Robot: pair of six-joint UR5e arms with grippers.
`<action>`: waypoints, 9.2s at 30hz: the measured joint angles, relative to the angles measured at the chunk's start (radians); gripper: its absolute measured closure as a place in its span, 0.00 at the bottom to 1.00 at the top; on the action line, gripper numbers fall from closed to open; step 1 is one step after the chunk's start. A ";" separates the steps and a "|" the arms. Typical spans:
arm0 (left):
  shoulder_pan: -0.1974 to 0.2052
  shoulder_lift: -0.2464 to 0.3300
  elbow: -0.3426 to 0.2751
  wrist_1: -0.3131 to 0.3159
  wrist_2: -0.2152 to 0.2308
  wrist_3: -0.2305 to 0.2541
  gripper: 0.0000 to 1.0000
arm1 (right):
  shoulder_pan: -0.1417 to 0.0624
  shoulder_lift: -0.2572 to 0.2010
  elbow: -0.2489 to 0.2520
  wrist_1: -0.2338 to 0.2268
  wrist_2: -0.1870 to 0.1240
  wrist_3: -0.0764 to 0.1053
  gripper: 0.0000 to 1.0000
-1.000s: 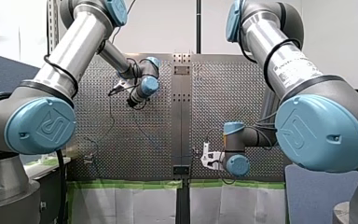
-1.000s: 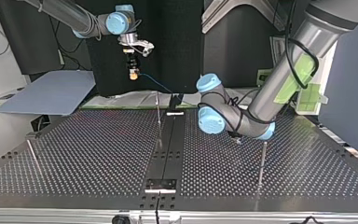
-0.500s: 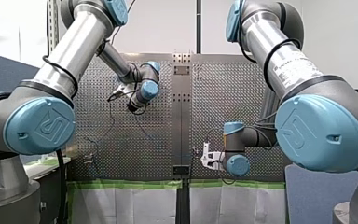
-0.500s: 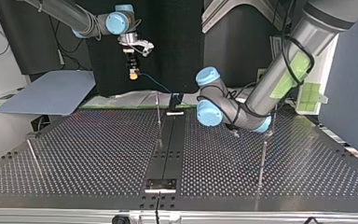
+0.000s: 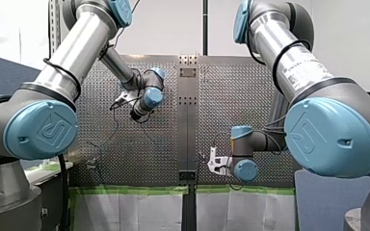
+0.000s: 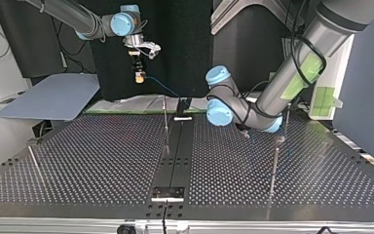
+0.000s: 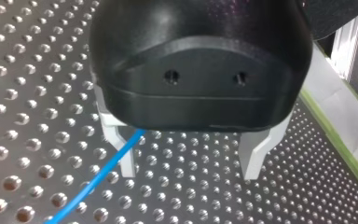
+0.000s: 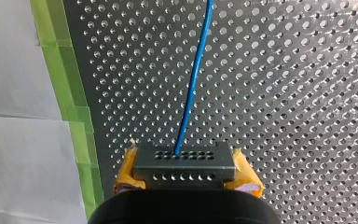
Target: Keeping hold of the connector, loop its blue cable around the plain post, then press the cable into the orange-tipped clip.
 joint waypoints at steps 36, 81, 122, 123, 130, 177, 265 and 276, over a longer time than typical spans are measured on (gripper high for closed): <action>-0.135 -0.190 0.002 0.030 0.273 -0.285 0.00 | 0.009 0.000 0.000 0.004 0.000 0.002 1.00; -0.205 -0.401 0.139 0.110 0.244 -0.331 0.00 | 0.014 0.000 0.000 0.006 0.000 0.000 1.00; -0.209 -0.492 0.107 0.318 0.566 -0.651 0.00 | 0.015 -0.001 -0.022 0.049 -0.008 -0.021 1.00; -0.209 -0.492 0.107 0.325 0.574 -0.658 0.00 | 0.015 -0.001 -0.023 0.050 -0.008 -0.021 1.00; -0.204 -0.492 0.106 0.347 0.642 -0.726 0.00 | 0.015 -0.001 -0.029 0.061 -0.008 -0.021 1.00; -0.189 -0.354 -0.136 0.619 0.645 -0.722 1.00 | -0.011 -0.001 -0.038 0.084 -0.003 -0.006 1.00; -0.125 -0.420 0.173 0.458 0.585 -0.783 1.00 | -0.202 0.096 -0.485 0.420 -0.103 -0.003 1.00; -0.125 -0.420 0.185 0.435 0.584 -0.769 0.93 | -0.197 0.127 -0.513 0.456 -0.130 -0.021 1.00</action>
